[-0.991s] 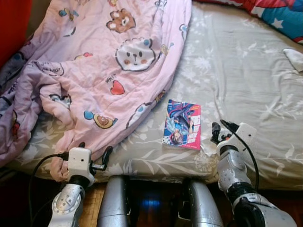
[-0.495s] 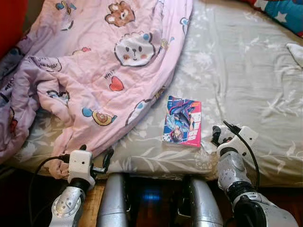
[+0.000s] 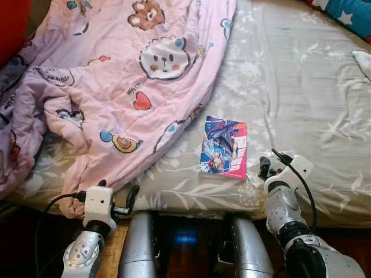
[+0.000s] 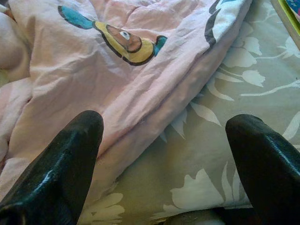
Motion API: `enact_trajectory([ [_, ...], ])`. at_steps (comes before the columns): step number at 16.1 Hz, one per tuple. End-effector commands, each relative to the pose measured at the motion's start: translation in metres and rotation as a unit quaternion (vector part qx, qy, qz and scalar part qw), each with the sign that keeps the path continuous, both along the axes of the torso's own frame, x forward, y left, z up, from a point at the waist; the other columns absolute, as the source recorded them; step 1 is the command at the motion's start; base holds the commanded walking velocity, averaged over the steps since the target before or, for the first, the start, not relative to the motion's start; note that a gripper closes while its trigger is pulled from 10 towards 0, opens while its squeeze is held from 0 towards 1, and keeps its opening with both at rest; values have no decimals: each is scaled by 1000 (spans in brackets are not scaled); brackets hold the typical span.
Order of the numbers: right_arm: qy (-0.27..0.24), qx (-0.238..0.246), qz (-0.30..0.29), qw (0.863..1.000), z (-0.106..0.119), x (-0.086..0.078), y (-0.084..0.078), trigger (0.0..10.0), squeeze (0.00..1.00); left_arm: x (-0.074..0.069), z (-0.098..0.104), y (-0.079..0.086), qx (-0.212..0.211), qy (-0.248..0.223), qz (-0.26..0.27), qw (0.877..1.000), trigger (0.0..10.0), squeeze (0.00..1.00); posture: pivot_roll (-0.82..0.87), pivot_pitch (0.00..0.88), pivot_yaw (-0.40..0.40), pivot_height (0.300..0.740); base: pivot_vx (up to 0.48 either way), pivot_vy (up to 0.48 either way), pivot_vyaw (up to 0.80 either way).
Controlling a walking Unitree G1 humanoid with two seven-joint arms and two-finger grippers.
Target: Clean up the room
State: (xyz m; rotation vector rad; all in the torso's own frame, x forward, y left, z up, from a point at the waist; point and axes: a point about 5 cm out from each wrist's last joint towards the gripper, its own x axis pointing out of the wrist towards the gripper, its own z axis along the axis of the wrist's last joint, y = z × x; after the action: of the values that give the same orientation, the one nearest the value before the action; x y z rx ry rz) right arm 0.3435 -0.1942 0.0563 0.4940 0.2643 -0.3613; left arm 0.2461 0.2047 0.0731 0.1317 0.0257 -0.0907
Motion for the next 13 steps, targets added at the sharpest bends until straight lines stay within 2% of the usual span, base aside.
enact_trajectory([
  [1, 19, 8, -5, 1000, -9, -5, -1, 0, 0, -7, -6, -2, 7, 16, -6, 1000, 10000, 0, 225, 386, -7, 609, 0, 0, 0],
  [2, 19, 5, 2, 1000, -9, -5, 0, 2118, 0, -7, -6, -2, 7, 16, -5, 1000, 10000, 0, 227, 389, -7, 609, 0, 0, 0],
  [3, 23, 8, 19, 1000, -9, -4, 4, 9725, 0, -8, -6, -1, 8, 17, -4, 1000, 10000, 0, 229, 391, -9, 609, 0, 0, 0],
  [4, 21, 5, 28, 999, -9, -4, 7, 10000, 0, -8, -6, -1, 8, 18, -3, 1000, 10000, 0, 230, 393, -9, 609, 0, 0, 0],
  [10, 16, -4, 49, 999, -7, -2, 12, 10000, 0, -12, -7, -2, 6, 21, 1, 1000, 10000, 0, 240, 404, -13, 609, 0, 0, 0],
  [13, 4, 0, 29, 1000, -1, 1, 4, 10000, 0, -16, -7, -1, 6, 23, 5, 1000, 10000, 0, 248, 417, -12, 609, 0, 0, 0],
])
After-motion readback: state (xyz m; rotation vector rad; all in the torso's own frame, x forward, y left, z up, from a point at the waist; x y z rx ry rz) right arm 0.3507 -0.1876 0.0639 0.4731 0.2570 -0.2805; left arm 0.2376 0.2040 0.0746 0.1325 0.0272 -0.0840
